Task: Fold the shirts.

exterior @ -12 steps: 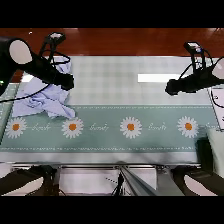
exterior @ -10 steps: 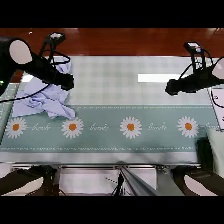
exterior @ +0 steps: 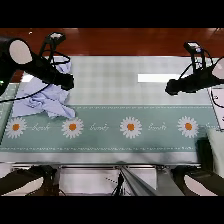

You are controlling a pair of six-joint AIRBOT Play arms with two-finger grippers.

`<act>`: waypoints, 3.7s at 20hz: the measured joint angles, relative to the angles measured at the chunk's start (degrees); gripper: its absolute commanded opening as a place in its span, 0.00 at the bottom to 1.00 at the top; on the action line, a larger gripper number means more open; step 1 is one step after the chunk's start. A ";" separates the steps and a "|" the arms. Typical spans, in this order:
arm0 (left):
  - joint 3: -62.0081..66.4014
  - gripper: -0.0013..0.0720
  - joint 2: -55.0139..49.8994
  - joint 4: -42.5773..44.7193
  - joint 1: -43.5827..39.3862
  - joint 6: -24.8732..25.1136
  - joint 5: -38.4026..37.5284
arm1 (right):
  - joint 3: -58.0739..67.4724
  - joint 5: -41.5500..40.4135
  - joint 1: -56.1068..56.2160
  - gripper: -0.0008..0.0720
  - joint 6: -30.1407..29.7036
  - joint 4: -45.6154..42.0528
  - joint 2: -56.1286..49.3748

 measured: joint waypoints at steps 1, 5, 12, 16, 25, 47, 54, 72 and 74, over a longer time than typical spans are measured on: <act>0.00 0.81 0.00 0.00 0.00 0.00 0.00 | 0.00 0.00 0.00 0.77 0.00 0.00 0.00; 0.00 0.81 0.00 0.00 0.00 0.00 0.00 | 0.00 0.00 0.00 0.77 0.00 0.02 0.00; 0.00 0.81 -0.37 0.00 0.00 0.00 1.16 | 0.00 0.00 0.00 0.77 0.02 0.20 0.00; 0.00 0.81 -0.83 0.00 0.00 0.00 2.03 | 0.00 -0.98 0.00 0.77 0.02 0.50 0.00; 0.11 1.00 -1.14 6.32 1.57 0.79 10.62 | 0.00 -8.13 0.00 0.77 0.02 1.11 0.00; 0.13 0.41 -23.50 7.19 24.37 -5.62 13.75 | 0.00 -6.56 0.00 0.77 0.04 -0.07 0.00; 2.62 0.04 -24.79 6.97 24.48 -5.27 11.76 | 0.00 -5.01 0.00 0.77 0.02 -1.55 0.00; 13.22 0.04 -7.30 6.78 18.49 -2.91 15.82 | 0.00 -3.15 0.00 0.76 0.00 -12.74 0.00; 13.79 0.04 -1.31 6.12 15.06 -3.13 17.73 | 0.00 -3.10 0.00 0.76 0.00 -15.13 0.00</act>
